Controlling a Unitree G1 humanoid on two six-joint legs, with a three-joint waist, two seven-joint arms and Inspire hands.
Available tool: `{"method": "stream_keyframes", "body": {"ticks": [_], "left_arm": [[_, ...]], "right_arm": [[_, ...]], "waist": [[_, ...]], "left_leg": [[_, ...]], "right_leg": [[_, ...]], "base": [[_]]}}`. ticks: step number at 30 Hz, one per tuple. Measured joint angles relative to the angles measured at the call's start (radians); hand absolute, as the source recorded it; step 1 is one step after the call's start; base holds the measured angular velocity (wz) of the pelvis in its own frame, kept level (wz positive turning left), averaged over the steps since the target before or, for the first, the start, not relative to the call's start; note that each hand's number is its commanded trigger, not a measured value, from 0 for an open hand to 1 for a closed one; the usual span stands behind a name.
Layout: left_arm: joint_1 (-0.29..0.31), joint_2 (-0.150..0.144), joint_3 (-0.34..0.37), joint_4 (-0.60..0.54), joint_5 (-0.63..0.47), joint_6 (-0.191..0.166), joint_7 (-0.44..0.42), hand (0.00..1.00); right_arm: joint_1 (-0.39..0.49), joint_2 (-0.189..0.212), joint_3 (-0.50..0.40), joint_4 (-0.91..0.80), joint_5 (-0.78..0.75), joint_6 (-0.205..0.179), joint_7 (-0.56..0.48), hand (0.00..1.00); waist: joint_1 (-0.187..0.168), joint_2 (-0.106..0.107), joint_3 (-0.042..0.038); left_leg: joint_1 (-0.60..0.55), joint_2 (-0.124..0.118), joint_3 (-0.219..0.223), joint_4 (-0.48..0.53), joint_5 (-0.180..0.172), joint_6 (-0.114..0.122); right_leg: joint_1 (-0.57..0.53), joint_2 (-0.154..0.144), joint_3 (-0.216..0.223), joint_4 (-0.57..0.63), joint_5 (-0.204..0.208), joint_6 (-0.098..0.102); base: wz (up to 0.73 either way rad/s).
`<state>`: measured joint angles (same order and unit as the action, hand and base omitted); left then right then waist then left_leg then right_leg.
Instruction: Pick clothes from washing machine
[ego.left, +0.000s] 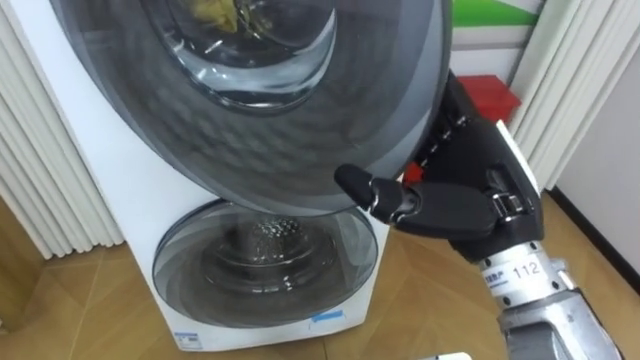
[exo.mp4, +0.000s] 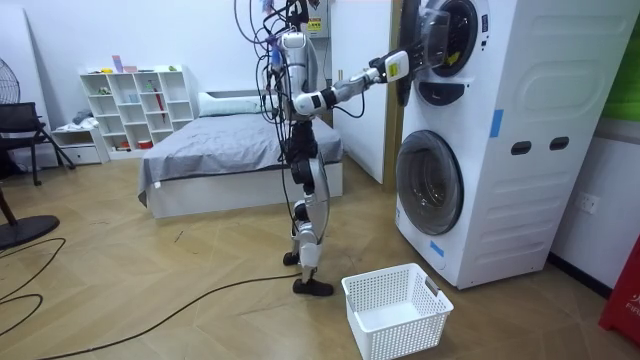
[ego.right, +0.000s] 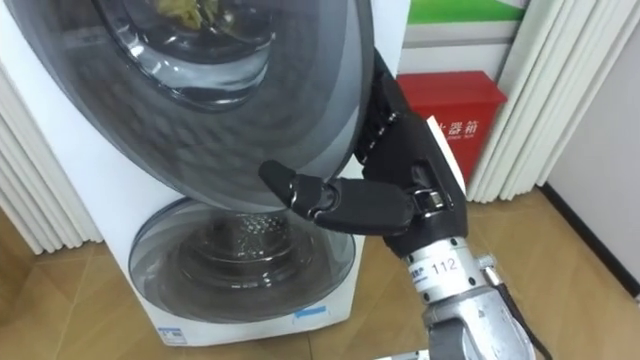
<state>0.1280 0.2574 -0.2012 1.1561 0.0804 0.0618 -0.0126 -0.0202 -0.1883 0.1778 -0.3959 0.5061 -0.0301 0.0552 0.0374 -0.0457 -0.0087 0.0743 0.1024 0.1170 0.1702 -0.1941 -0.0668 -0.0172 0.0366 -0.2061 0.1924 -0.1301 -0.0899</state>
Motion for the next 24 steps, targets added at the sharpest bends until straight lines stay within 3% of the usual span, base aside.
{"method": "stream_keyframes", "body": {"ticks": [5, 9, 11, 14, 16, 18, 21, 24], "left_arm": [[-0.010, 0.010, 0.000, -0.005, -0.006, 0.000, 0.010, 0.00], [-0.022, 0.013, 0.001, -0.009, -0.004, 0.000, 0.010, 0.00], [-0.017, 0.013, 0.001, -0.008, -0.002, 0.002, 0.009, 0.00], [-0.032, 0.013, 0.003, -0.009, -0.001, 0.002, 0.010, 0.00], [-0.042, 0.013, 0.005, -0.009, -0.001, 0.001, 0.009, 0.00], [-0.052, 0.015, 0.016, -0.017, -0.002, 0.001, 0.009, 0.00], [-0.052, 0.014, 0.053, -0.020, -0.011, -0.001, 0.009, 0.00], [-0.051, 0.007, 0.071, -0.020, -0.031, -0.003, 0.017, 0.00]], "right_arm": [[0.000, 0.023, 0.032, 0.000, 0.025, -0.003, 0.003, 0.00], [-0.005, 0.046, 0.150, -0.002, 0.150, -0.081, 0.061, 0.00], [0.011, 0.037, 0.181, -0.002, 0.177, -0.092, 0.115, 0.00], [0.003, 0.036, 0.237, -0.002, 0.186, -0.086, 0.178, 0.00], [-0.018, 0.036, 0.277, 0.002, 0.187, -0.075, 0.214, 0.00], [-0.089, 0.035, 0.345, 0.011, 0.185, -0.034, 0.272, 0.00], [-0.168, 0.021, 0.392, 0.022, 0.175, 0.003, 0.348, 0.00], [-0.196, 0.017, 0.425, 0.028, 0.171, 0.020, 0.410, 0.00]], "waist": [[0.036, -0.023, 0.0019], [0.077, -0.032, -0.0011], [0.078, -0.032, -0.0007], [0.088, -0.042, -0.0003], [0.119, -0.050, 0.0004], [0.158, -0.056, 0.0013], [0.200, -0.074, -0.0035], [0.235, -0.075, -0.0014]], "left_leg": [[0.000, 0.008, -0.017, 0.002, 0.016, -0.013], [-0.024, 0.013, -0.039, 0.012, 0.032, -0.021], [-0.033, 0.014, -0.038, 0.017, 0.037, -0.022], [-0.048, 0.012, -0.037, 0.018, 0.051, -0.025], [-0.055, 0.007, -0.037, 0.019, 0.053, -0.027], [-0.074, 0.009, -0.039, 0.027, 0.058, -0.029], [-0.098, 0.005, -0.066, 0.028, 0.061, -0.035], [-0.099, -0.008, -0.095, 0.028, 0.062, -0.032]], "right_leg": [[-0.002, 0.002, -0.020, 0.013, -0.020, -0.013], [-0.001, -0.001, -0.063, 0.013, -0.028, -0.031], [-0.003, 0.000, -0.075, 0.013, -0.030, -0.036], [-0.007, -0.001, -0.102, 0.013, -0.035, -0.041], [-0.007, 0.000, -0.114, 0.013, -0.038, -0.046], [-0.017, -0.003, -0.148, 0.011, -0.042, -0.052], [-0.016, -0.004, -0.171, 0.008, -0.040, -0.062], [0.006, -0.014, -0.207, -0.007, -0.042, -0.052]], "base": [[0.11], [0.34], [0.19], [0.24], [0.28], [0.48], [0.49], [0.37]]}}
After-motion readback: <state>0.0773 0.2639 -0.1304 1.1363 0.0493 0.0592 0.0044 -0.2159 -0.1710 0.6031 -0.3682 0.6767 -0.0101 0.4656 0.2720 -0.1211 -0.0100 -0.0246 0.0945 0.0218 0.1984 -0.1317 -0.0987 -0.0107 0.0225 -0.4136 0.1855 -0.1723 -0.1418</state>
